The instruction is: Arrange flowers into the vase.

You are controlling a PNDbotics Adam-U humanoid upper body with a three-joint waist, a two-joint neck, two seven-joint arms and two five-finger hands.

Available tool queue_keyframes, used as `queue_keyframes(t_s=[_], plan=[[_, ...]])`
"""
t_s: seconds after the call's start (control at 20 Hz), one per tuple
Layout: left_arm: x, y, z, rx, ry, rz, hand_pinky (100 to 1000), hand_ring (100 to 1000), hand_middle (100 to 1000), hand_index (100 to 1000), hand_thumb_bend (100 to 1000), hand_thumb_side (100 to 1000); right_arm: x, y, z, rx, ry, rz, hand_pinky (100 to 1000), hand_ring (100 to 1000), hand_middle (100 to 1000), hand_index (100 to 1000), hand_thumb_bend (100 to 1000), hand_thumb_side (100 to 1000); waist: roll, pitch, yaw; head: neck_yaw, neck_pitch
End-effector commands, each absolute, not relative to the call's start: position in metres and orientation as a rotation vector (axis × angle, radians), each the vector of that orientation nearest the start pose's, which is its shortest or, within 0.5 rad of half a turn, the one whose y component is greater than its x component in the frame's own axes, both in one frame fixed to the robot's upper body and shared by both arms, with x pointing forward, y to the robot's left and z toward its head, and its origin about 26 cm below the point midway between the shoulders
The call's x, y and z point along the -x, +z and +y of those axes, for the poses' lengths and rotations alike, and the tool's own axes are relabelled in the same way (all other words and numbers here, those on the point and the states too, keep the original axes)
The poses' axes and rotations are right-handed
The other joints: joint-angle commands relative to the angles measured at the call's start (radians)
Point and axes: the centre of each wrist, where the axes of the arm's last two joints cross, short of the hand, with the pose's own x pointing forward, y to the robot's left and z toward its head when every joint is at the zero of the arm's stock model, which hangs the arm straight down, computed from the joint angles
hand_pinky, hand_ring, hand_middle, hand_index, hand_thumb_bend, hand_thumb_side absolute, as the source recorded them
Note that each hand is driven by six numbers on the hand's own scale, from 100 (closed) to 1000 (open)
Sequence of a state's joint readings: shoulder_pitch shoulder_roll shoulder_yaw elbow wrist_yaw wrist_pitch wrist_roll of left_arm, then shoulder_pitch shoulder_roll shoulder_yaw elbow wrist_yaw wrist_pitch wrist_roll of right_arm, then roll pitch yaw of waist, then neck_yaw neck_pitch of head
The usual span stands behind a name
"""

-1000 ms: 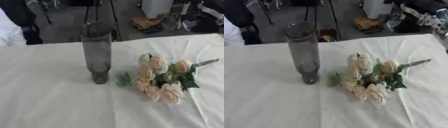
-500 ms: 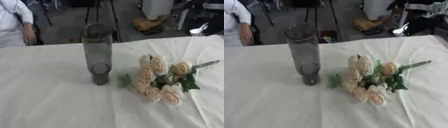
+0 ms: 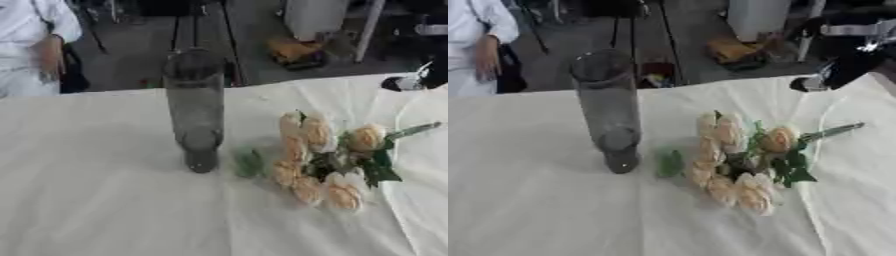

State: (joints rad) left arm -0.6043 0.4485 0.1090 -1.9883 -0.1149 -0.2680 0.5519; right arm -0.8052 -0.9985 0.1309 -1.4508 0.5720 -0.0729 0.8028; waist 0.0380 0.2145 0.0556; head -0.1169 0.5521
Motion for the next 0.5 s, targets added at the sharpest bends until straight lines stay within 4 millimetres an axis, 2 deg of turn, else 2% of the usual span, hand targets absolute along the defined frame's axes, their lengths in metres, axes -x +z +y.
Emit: queue_keyframes(t_s=[0.05,0.5], plan=[[-0.305,0.316,0.274,0.571,-0.251,3.193,871,951,925,968,108,1000,-0.362,0.366,-0.391,1.090,1.580,-1.134,877,1000,1000,1000,417,459,-0.001,-0.015,0.002,-0.001,-0.008],[-0.305,0.317,0.274,0.570,-0.257,3.188,871,950,923,967,108,1000,-0.366,0.340,-0.419,1.080,1.546,-1.083,871,1000,1000,1000,390,422,0.005,-0.005,0.010,-0.005,-0.011]])
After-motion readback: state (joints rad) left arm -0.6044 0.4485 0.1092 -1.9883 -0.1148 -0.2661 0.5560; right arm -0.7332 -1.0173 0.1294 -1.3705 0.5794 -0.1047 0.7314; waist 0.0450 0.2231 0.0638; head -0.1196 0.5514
